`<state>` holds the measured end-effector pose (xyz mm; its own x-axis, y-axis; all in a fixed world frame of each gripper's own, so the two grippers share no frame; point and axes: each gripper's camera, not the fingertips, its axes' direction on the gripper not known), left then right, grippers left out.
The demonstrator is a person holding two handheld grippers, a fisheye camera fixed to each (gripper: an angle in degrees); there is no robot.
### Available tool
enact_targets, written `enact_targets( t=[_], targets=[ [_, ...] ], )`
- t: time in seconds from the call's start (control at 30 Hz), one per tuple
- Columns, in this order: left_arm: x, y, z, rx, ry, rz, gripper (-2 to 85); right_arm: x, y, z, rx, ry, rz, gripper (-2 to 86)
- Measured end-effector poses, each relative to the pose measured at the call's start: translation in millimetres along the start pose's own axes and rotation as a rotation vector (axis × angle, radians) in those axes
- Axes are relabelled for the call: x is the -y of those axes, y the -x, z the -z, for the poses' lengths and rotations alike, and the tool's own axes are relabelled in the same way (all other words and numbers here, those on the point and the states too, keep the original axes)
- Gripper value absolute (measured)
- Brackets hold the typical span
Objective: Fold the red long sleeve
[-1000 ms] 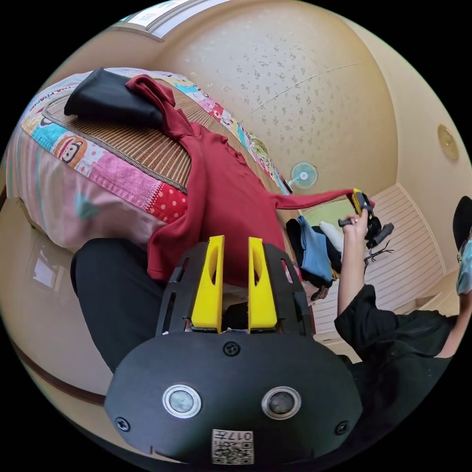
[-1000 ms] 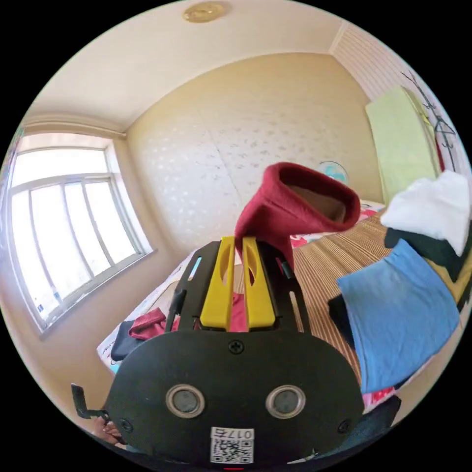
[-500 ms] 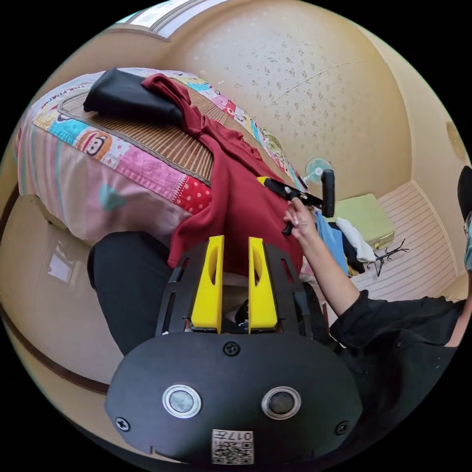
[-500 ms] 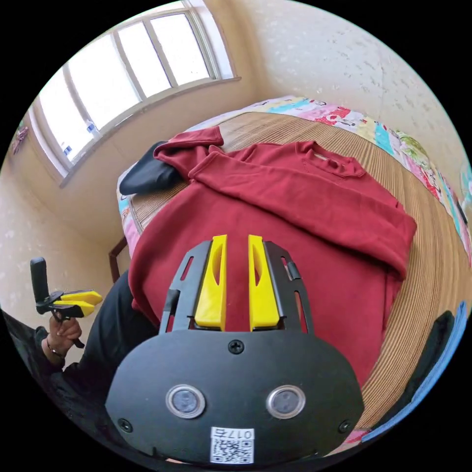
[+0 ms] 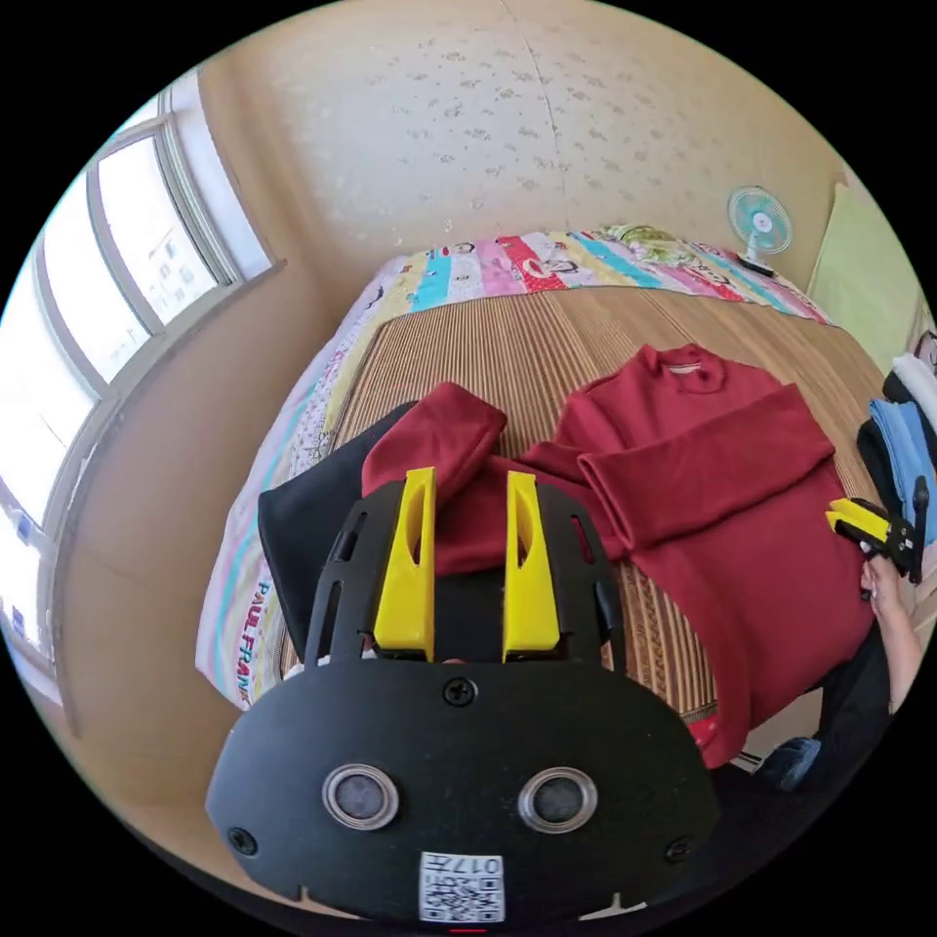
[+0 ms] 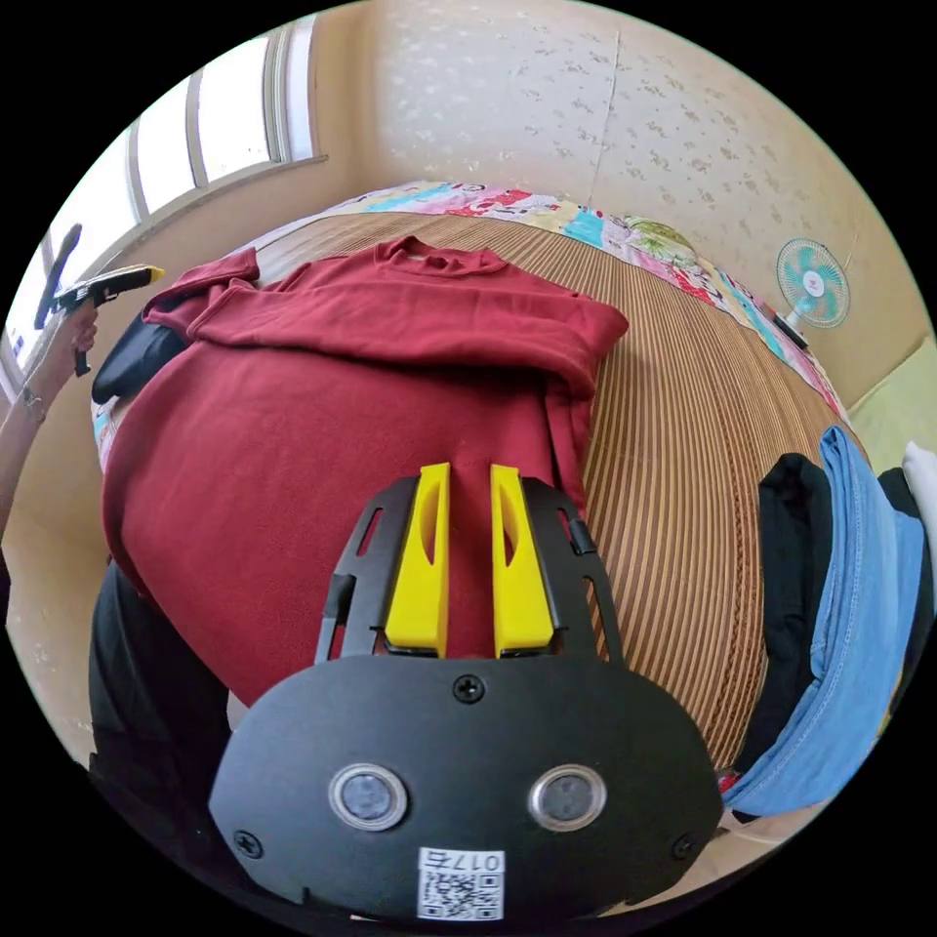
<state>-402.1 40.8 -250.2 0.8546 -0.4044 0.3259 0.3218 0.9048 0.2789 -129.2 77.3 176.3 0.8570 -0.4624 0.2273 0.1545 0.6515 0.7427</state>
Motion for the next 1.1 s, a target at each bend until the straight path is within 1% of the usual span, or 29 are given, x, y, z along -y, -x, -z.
enact_targets(
  t=[0.03, 0.07, 0.1, 0.13, 0.17, 0.23, 0.27, 0.3, 0.33, 0.37, 0.43, 0.47, 0.53, 0.63, 0.67, 0.7, 0.77, 0.83, 0.9, 1.0, 1.1],
  targets=[
    [-1.9, 0.7, -27.6, 0.01, 0.102, -0.007, 11.7, -0.8, -10.1, -0.9, 0.054, 0.002, -0.024, 7.6],
    [-5.9, 0.9, -29.9, -0.002, 0.079, -0.001, 11.4, -2.1, -18.9, -1.1, 0.097, 0.001, -0.042, 7.6],
    [-14.0, 2.3, -23.0, -0.025, 0.005, 0.03, 10.7, -3.0, -22.9, -0.9, 0.117, -0.001, -0.049, 7.6],
    [-19.9, 7.8, -15.0, -0.006, -0.031, 0.132, 8.0, -4.9, -31.3, -0.2, 0.156, -0.006, -0.064, 7.5],
    [-23.7, 11.1, -9.6, -0.016, -0.06, 0.186, 6.6, -6.8, -39.6, 0.4, 0.195, -0.012, -0.077, 7.3],
    [-42.7, 22.9, 19.2, -0.203, -0.254, 0.32, 4.0, -8.8, -52.2, 0.1, 0.238, -0.014, -0.106, 6.9],
    [-46.7, 24.4, 26.8, -0.247, -0.303, 0.355, 3.9, -9.7, -60.3, -0.8, 0.256, -0.011, -0.129, 6.5],
    [-51.1, 21.9, 41.9, -0.339, -0.398, 0.403, 3.8, -10.3, -64.2, -1.0, 0.267, -0.012, -0.136, 6.3],
    [-47.1, 7.0, 56.5, -0.43, -0.473, 0.384, 3.6, -11.7, -71.2, -0.7, 0.286, -0.015, -0.15, 5.9],
    [-41.5, -5.6, 63.1, -0.474, -0.494, 0.348, 3.7, -12.7, -77.7, -0.2, 0.3, -0.017, -0.162, 5.6],
    [-10.1, -81.0, 86.5, -0.607, -0.506, 0.135, 3.7, -13.4, -86.4, 1.0, 0.315, -0.018, -0.177, 5.2],
    [-3.2, -103.3, 93.0, -0.626, -0.51, 0.079, 3.7, -13.3, -91.6, 2.0, 0.321, -0.015, -0.182, 5.0],
    [11.9, -186.3, 118.5, -0.672, -0.575, -0.088, 3.7, -13.4, -99.7, 4.4, 0.332, -0.015, -0.187, 4.7],
    [12.8, -253.5, 131.7, -0.749, -0.663, -0.115, 3.9, -13.7, -114.6, 9.1, 0.355, -0.019, -0.199, 4.3],
    [11.6, -262.9, 129.9, -0.764, -0.673, -0.113, 4.0, -14.0, -121.1, 11.2, 0.367, -0.022, -0.205, 4.2],
    [10.0, -280.6, 121.1, -0.773, -0.661, -0.112, 4.2, -14.0, -124.4, 12.3, 0.373, -0.023, -0.208, 4.1],
    [9.7, -312.0, 95.9, -0.733, -0.55, -0.147, 4.8, -14.0, -138.9, 16.3, 0.402, -0.027, -0.224, 3.8],
    [4.3, -356.4, 52.7, -0.638, -0.282, -0.268, 6.2, -14.0, -150.8, 19.0, 0.429, -0.031, -0.238, 3.6],
    [-20.4, -373.5, 33.6, -0.577, -0.201, -0.33, 8.0, -14.5, -163.4, 21.8, 0.463, -0.039, -0.253, 3.5],
    [-74.3, -369.7, 33.8, -0.557, -0.238, -0.352, 7.7, -14.8, -186.3, 25.2, 0.522, -0.046, -0.29, 3.5],
    [-107.7, -343.9, 40.6, -0.569, -0.269, -0.282, 7.3, -15.2, -208.9, 30.6, 0.595, -0.06, -0.32, 4.2]
  ],
)
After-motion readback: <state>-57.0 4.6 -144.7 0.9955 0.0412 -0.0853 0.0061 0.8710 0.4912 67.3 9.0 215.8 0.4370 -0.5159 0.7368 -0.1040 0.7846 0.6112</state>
